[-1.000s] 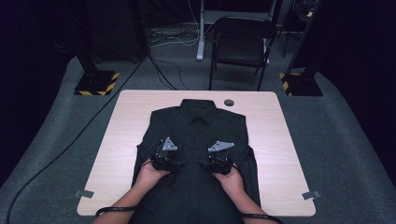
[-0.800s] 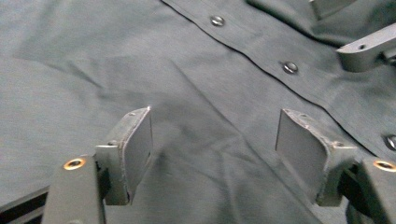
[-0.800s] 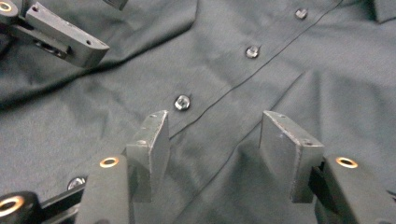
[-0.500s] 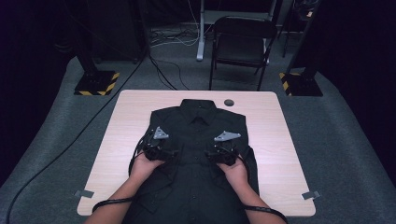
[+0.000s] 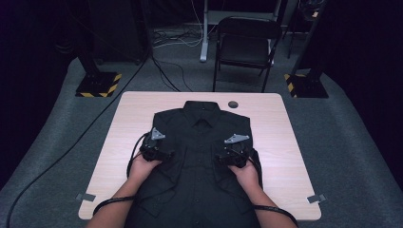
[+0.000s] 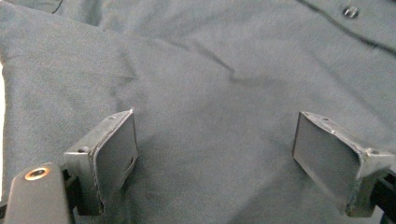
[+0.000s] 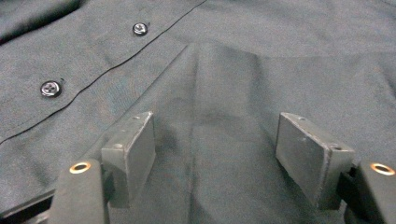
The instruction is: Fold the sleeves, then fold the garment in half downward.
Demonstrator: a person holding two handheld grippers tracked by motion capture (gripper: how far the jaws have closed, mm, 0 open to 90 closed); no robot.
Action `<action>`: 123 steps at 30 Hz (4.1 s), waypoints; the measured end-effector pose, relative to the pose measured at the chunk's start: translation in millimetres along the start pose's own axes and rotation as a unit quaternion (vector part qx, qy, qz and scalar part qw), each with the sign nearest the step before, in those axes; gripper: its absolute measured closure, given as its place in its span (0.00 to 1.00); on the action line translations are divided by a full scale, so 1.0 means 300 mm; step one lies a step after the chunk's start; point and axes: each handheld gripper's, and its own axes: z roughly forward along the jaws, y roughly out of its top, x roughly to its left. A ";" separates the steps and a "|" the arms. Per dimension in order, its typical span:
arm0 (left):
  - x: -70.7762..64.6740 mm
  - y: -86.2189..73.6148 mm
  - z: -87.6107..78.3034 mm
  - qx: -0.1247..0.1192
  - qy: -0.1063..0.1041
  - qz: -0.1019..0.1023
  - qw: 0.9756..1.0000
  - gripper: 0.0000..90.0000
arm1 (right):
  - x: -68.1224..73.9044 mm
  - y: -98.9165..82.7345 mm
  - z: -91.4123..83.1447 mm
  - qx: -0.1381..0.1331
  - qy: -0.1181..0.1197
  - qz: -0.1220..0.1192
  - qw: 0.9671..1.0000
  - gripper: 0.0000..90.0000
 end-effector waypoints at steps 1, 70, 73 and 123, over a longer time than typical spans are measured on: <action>0.000 -0.003 0.003 0.001 0.000 0.001 1.000 0.15 | 0.000 -0.001 0.000 0.000 0.000 0.000 1.000 0.31; -0.135 -0.135 -0.105 -0.015 -0.037 0.006 0.999 0.11 | 0.128 -0.146 -0.124 0.000 0.024 -0.021 0.999 0.14; -0.148 -0.143 -0.111 -0.011 -0.043 0.013 0.999 0.07 | 0.138 -0.157 -0.134 0.000 0.026 -0.023 0.999 0.14; 0.008 -0.006 -0.071 -0.010 -0.045 0.000 0.999 0.18 | -0.101 -0.028 -0.169 0.008 -0.024 0.018 1.000 0.44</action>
